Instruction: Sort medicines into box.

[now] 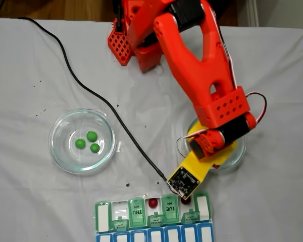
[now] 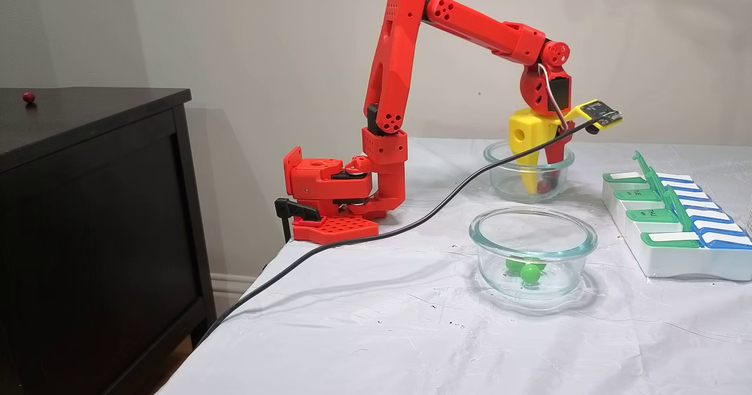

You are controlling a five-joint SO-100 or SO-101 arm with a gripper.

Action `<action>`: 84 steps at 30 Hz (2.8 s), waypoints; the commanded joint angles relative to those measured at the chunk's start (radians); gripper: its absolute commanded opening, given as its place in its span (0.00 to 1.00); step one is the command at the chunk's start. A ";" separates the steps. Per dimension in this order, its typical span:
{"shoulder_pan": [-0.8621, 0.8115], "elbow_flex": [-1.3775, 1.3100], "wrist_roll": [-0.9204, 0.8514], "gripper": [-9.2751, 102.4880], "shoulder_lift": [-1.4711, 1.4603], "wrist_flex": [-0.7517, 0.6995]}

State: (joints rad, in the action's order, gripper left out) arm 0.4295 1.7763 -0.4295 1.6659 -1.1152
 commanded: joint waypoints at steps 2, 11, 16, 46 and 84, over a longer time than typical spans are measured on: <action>-0.043 -0.066 -0.020 0.27 0.083 -0.040; -0.072 -0.104 -0.043 0.27 0.064 -0.043; -0.080 -0.107 -0.060 0.27 0.092 -0.054; 0.052 -0.012 0.126 0.08 0.267 0.067; -0.565 -0.331 -0.115 0.08 0.135 -0.029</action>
State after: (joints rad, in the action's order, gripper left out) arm -0.1427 1.4987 -0.5553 1.8070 -1.2134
